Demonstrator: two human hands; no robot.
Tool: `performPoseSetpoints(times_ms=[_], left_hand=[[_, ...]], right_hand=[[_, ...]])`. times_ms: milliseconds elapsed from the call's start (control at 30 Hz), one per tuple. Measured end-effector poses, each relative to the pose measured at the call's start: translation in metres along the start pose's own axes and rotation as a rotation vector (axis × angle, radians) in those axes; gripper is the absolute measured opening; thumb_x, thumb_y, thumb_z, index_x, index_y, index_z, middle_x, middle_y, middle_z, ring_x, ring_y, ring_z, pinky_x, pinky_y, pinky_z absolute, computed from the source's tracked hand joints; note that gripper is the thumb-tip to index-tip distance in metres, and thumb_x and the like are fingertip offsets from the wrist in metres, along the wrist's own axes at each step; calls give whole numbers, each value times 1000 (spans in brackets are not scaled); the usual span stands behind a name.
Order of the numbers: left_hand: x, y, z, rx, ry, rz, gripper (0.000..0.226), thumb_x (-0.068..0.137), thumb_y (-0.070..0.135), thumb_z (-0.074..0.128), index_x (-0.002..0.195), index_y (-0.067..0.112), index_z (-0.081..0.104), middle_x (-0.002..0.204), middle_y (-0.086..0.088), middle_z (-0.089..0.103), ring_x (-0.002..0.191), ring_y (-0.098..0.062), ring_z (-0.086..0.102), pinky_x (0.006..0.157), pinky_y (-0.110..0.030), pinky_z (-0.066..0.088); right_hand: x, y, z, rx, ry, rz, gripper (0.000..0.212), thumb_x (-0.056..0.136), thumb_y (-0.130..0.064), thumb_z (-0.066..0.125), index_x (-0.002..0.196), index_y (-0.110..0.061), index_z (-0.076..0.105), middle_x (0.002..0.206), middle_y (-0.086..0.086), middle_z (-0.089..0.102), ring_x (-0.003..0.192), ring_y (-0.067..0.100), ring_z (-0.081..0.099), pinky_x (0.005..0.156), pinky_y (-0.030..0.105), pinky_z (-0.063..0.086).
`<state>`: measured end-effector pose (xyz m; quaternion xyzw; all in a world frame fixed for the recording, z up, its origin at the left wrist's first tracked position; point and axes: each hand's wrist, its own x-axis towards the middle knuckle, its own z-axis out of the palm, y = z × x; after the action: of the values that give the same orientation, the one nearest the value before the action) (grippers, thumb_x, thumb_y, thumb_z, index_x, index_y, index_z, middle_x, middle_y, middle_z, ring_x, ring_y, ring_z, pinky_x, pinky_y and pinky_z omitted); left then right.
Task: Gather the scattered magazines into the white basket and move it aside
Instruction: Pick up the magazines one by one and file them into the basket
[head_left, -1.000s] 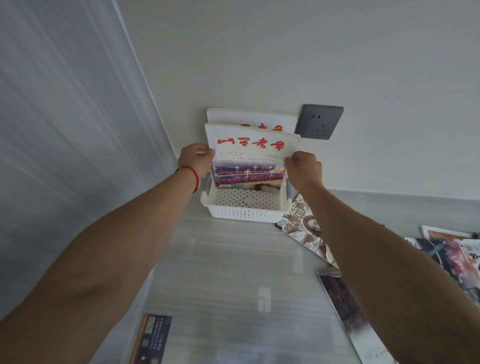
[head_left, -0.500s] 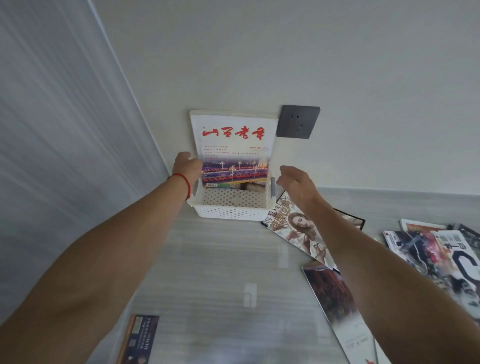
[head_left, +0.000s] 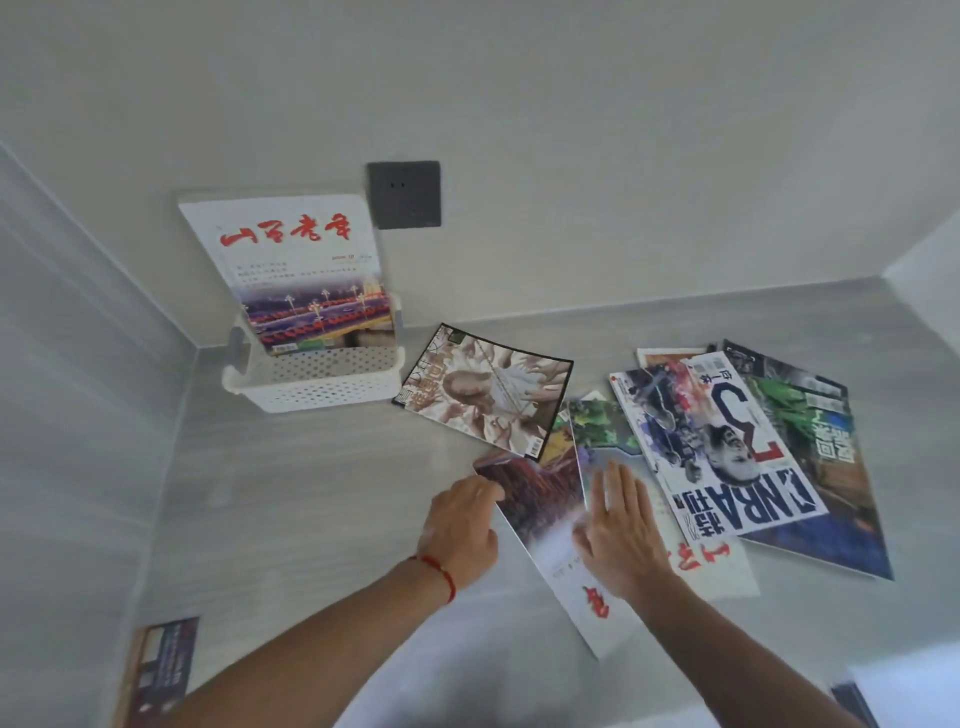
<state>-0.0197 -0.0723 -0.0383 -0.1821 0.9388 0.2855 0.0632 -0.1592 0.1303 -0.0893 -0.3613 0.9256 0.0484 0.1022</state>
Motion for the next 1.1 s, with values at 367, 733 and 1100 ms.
performPoseSetpoints(times_ms=[367,733,1100], left_hand=[[1,43,32,195,-52,175,56,89,5,56,144,13,48,155,-8,41,146,-26,35,121,-39,30],[32,75,67,365,-112,324,51,92,13,58,141,14,49,160,-16,33,151,-36,25,125,-49,22],[37,31,61,547,-19,22,70,103,36,45,162,20,11,172,-3,2,154,-45,14,118,-66,22]], right_hand=[[-38,26,12,135,-50,-205,80,97,-36,49,156,6,16,165,28,15,154,40,11,123,50,26],[-72,71,-4,-40,-104,-739,71,86,-43,62,145,-5,47,158,14,40,153,28,26,121,33,0],[-94,88,-1,507,100,430,51,92,-30,65,134,-10,44,147,10,39,135,30,39,110,50,40]])
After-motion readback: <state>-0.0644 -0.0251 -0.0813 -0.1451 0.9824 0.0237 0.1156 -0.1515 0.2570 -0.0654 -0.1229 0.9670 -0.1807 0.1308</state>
